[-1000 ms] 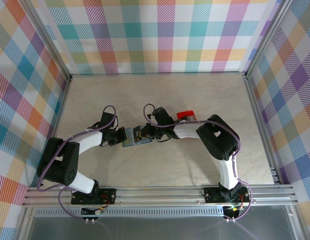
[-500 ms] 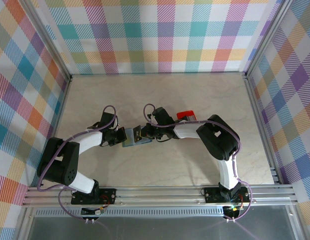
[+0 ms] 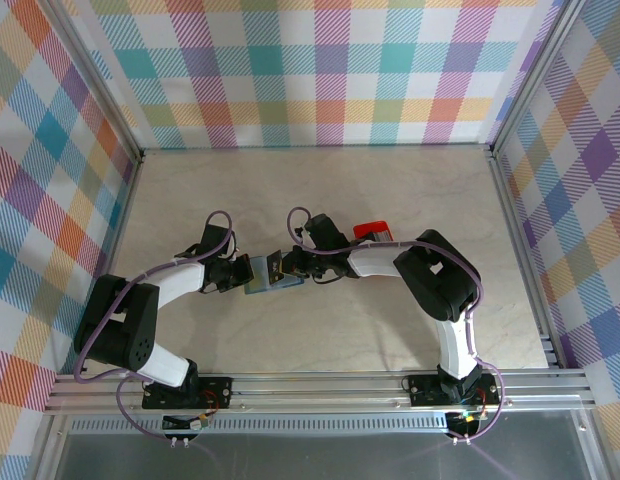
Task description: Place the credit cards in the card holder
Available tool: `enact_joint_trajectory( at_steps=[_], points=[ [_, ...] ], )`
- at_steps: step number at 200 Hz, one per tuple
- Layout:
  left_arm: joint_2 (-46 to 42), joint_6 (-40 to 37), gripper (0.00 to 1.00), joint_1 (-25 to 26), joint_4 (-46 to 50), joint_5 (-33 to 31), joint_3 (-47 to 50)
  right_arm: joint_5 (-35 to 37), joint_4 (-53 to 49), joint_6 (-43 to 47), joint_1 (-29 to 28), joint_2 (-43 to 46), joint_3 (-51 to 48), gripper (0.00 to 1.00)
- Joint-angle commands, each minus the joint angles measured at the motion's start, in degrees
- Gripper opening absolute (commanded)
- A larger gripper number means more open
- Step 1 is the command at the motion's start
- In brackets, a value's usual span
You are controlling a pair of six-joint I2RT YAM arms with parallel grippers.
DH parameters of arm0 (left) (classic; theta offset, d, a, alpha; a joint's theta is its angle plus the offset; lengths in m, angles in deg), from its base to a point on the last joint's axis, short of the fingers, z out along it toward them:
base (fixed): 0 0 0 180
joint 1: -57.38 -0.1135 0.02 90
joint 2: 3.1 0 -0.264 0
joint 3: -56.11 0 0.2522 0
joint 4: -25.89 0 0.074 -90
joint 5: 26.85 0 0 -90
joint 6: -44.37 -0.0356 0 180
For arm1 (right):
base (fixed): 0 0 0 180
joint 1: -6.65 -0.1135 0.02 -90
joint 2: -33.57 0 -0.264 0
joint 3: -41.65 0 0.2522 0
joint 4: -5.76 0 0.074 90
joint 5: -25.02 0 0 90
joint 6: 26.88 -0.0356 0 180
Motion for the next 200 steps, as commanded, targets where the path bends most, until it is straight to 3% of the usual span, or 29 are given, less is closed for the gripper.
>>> enact_joint_trajectory(
  at_steps=[1, 133, 200],
  points=[
    [0.27, -0.39, 0.03, -0.56, -0.34, 0.39, 0.36, -1.84, 0.65, -0.79, -0.31, -0.07, 0.16, 0.00],
    [0.44, -0.91, 0.05, -0.59, 1.28, 0.40, -0.42, 0.79, -6.74, -0.99, -0.29, -2.81, 3.03, 0.01],
    [0.71, -0.83, 0.05, -0.51, 1.34, 0.46, -0.38, 1.29, -9.87, 0.49, -0.40, -3.43, 4.99, 0.12]
  ],
)
